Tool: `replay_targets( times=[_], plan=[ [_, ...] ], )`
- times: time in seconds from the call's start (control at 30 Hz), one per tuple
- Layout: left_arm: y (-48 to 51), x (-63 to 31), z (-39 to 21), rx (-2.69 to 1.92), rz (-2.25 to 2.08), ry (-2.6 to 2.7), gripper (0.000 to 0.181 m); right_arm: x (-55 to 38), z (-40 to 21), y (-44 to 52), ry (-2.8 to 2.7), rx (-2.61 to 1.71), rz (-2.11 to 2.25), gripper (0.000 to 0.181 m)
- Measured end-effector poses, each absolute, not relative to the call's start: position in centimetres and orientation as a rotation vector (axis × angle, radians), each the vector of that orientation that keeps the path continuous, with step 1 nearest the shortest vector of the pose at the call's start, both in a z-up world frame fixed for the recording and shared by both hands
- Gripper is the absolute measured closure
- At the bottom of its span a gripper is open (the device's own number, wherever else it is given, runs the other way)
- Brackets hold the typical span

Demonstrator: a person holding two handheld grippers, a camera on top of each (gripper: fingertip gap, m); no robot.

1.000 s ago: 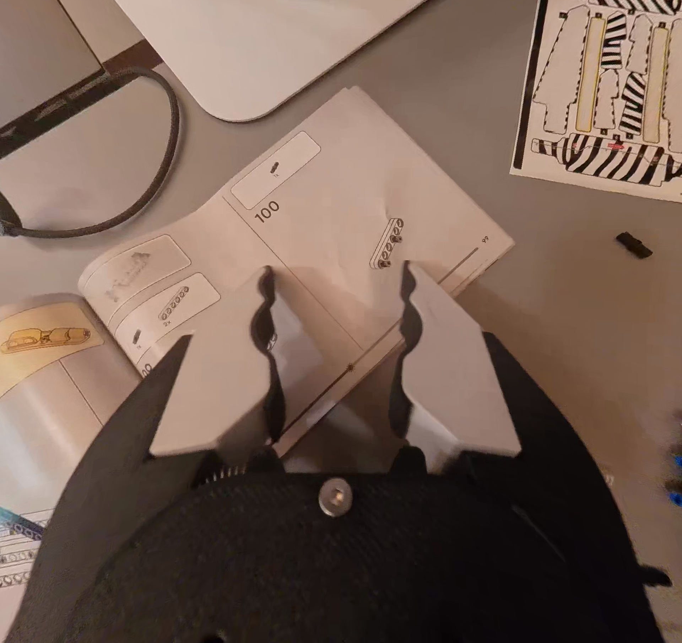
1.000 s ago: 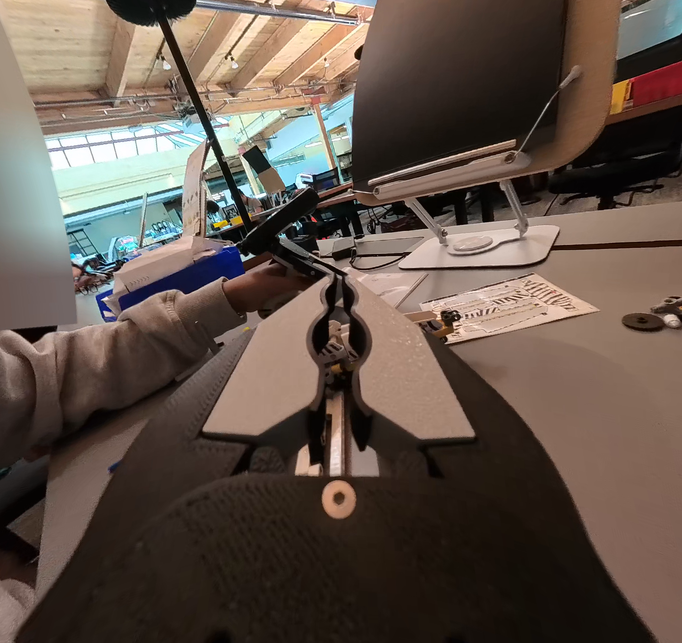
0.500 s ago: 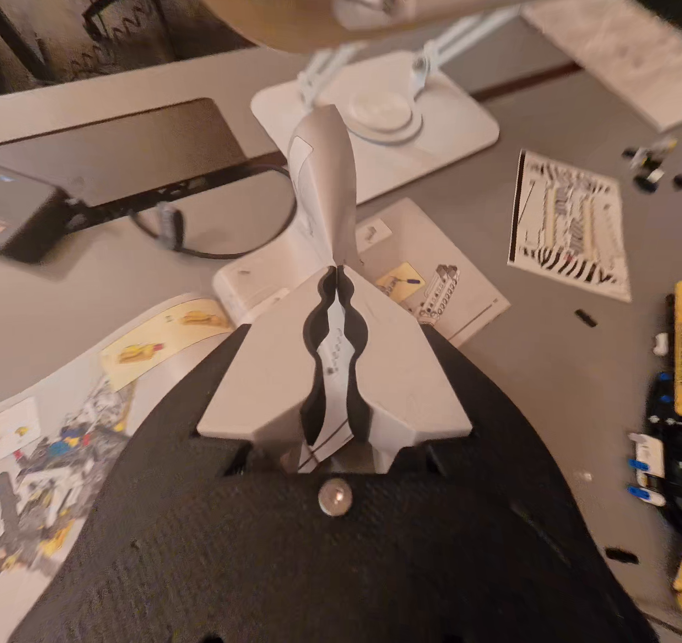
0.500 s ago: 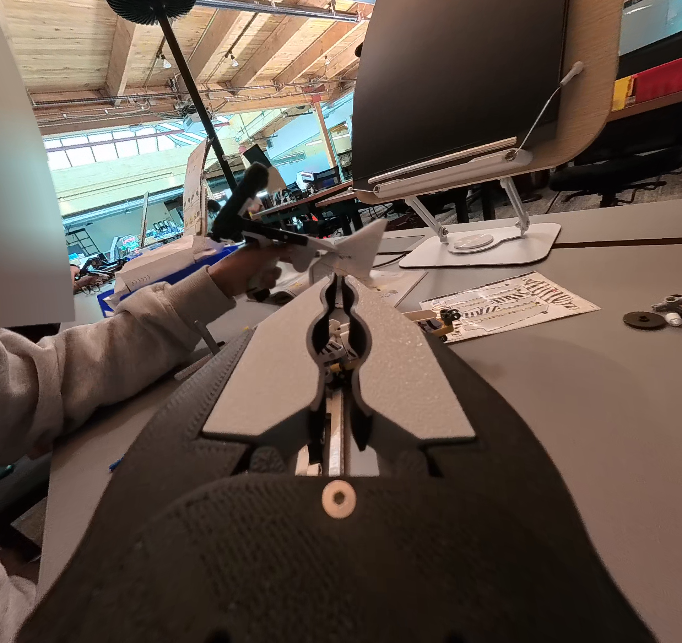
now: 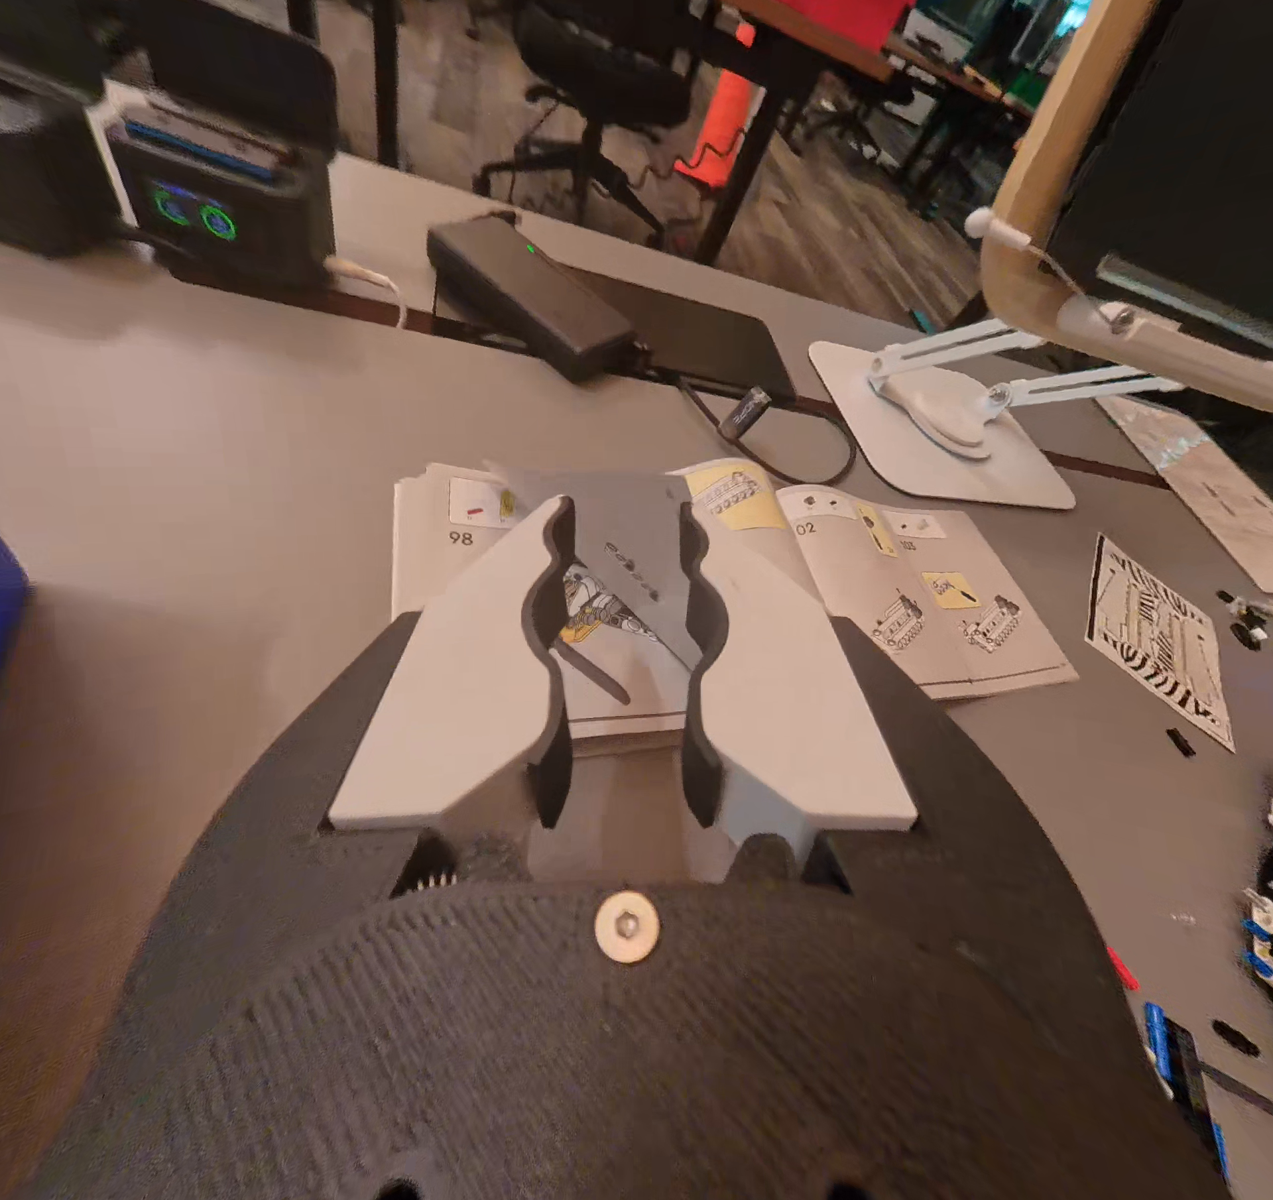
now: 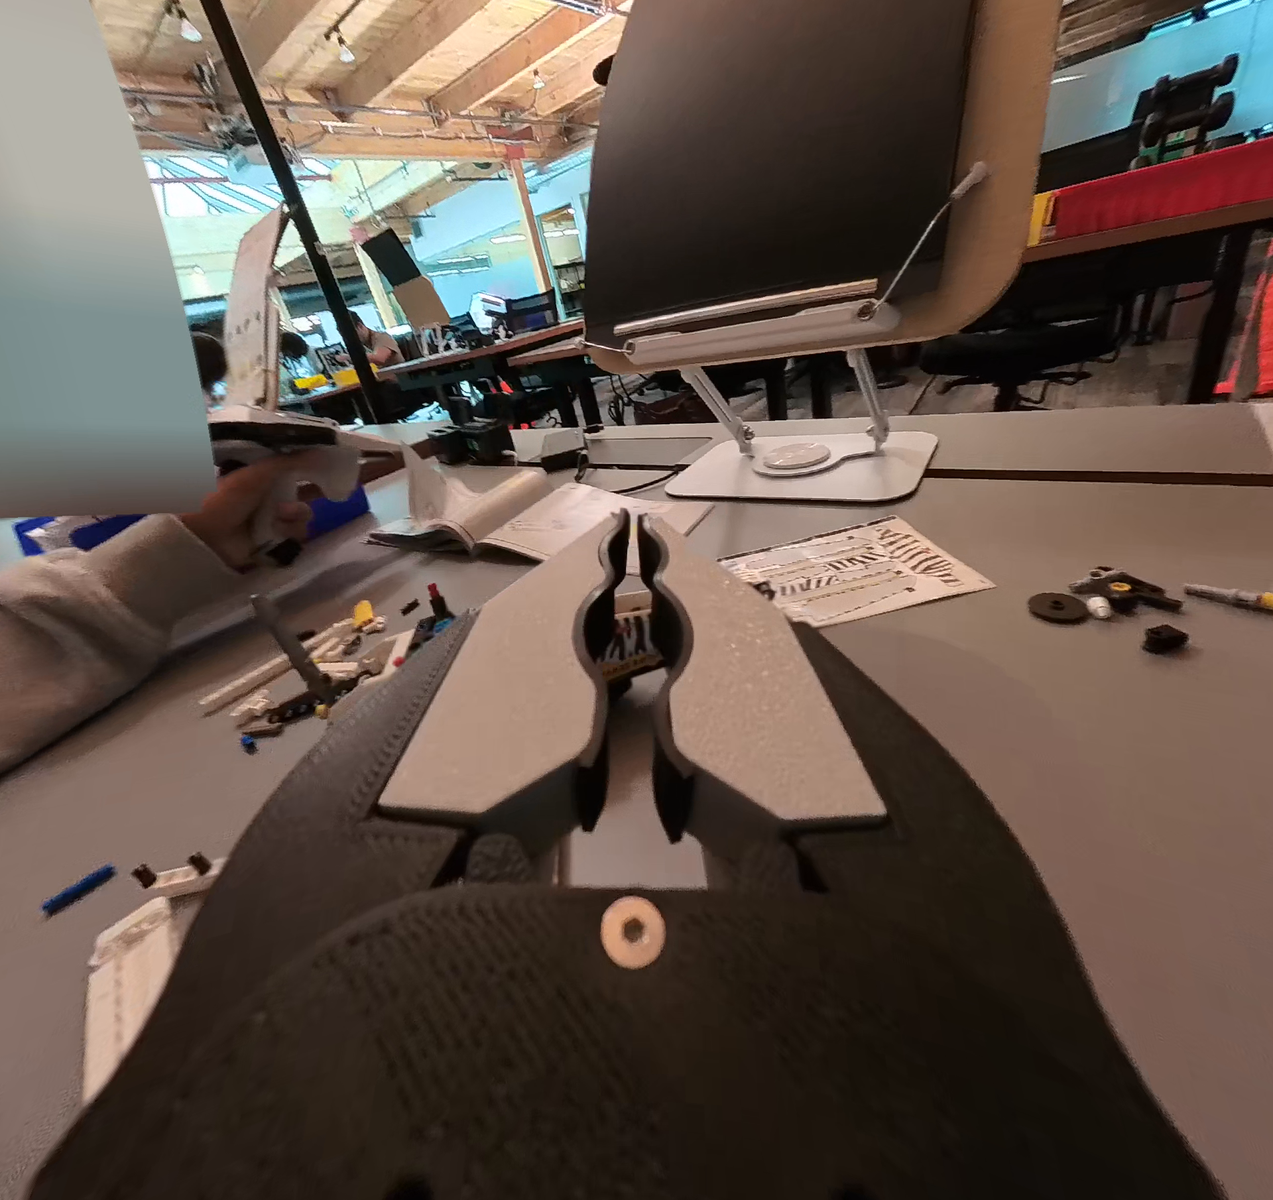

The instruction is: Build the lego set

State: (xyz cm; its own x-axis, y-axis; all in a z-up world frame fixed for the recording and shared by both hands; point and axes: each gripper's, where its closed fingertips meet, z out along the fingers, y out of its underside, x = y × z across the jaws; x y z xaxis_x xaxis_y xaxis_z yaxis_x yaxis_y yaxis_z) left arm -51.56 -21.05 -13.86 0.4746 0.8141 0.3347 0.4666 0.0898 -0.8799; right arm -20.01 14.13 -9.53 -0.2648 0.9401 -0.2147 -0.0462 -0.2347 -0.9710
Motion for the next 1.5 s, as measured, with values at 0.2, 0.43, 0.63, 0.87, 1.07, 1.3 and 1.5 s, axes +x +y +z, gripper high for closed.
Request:
replay_targets(
  times=[0.2, 0.43, 0.63, 0.87, 1.07, 1.3, 1.5],
  plan=[
    [-20.4, -50.0, -12.9, -1.584, 0.372, -1.07, 0.147, -20.9, -10.5, 14.2, -1.271, -1.186, 1.52, 0.181],
    [-19.8, -48.4, -10.5, -1.535, 0.356, -0.985, 0.146, -21.2, -10.9, 14.0, -1.308, -1.16, 1.465, 0.181],
    [-19.2, -46.6, -10.6, -1.537, 0.306, -0.939, 0.146, -21.5, -11.2, 14.0, -1.319, -1.173, 1.468, 0.181],
    [-19.4, -45.7, -12.1, -1.53, 0.231, -0.962, 0.146, -22.0, -11.4, 14.1, -1.324, -1.177, 1.465, 0.181],
    [-19.3, -45.9, -12.8, -1.507, 0.149, -0.997, 0.146, -22.5, -11.6, 14.4, -1.324, -1.21, 1.48, 0.181],
    [-19.4, -46.3, -15.0, -1.614, 0.212, -1.01, 0.145, -23.3, -11.7, 14.4, -1.329, -1.229, 1.5, 0.181],
    [-18.7, -46.4, -16.8, -1.763, 0.389, -0.963, 0.145, -23.6, -12.1, 14.0, -1.367, -1.226, 1.461, 0.181]
  ],
)
